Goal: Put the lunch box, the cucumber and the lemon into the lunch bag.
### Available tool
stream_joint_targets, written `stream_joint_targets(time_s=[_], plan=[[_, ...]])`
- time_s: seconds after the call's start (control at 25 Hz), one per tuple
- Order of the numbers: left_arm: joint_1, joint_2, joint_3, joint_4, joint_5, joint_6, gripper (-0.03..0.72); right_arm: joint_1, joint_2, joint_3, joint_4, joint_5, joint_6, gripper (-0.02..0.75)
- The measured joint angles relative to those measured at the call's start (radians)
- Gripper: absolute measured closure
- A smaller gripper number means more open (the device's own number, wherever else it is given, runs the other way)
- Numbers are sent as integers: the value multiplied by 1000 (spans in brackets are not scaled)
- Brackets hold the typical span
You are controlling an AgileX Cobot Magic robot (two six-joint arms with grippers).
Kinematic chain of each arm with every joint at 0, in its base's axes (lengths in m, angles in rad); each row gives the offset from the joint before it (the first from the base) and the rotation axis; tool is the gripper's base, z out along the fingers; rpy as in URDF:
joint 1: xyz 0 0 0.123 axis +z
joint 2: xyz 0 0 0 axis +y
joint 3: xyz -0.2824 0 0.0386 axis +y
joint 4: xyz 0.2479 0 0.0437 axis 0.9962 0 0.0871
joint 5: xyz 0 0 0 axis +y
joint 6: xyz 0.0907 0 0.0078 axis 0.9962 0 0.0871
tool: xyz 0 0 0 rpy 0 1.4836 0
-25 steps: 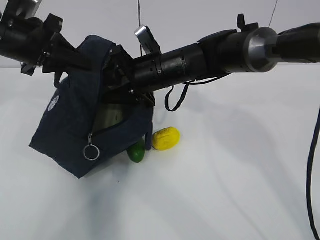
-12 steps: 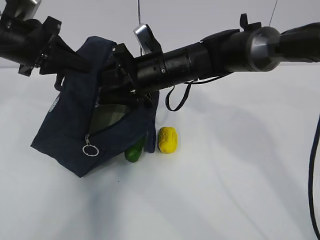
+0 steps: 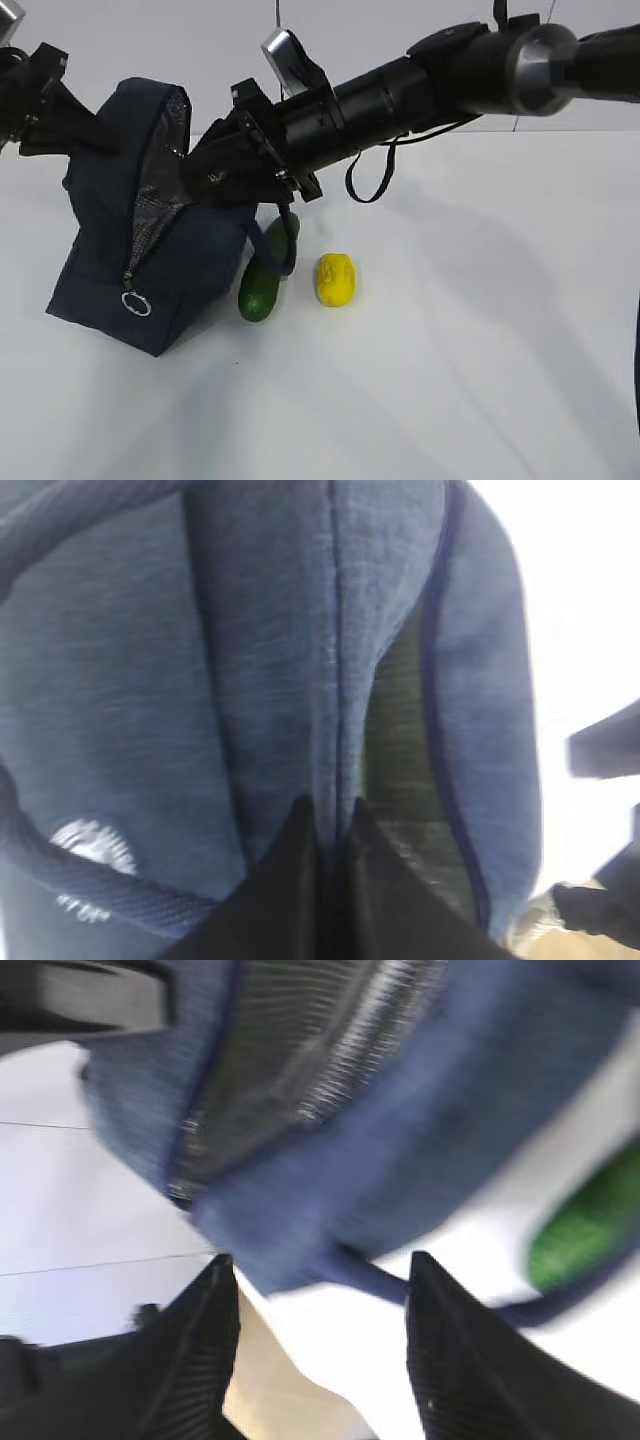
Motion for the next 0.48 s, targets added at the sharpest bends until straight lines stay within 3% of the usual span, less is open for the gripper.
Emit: stream_joint_targets(time_s=[0.48], plan=[[45,5,0,195,-28,-113,688,-1,-50,-180,-555,32,371,328]])
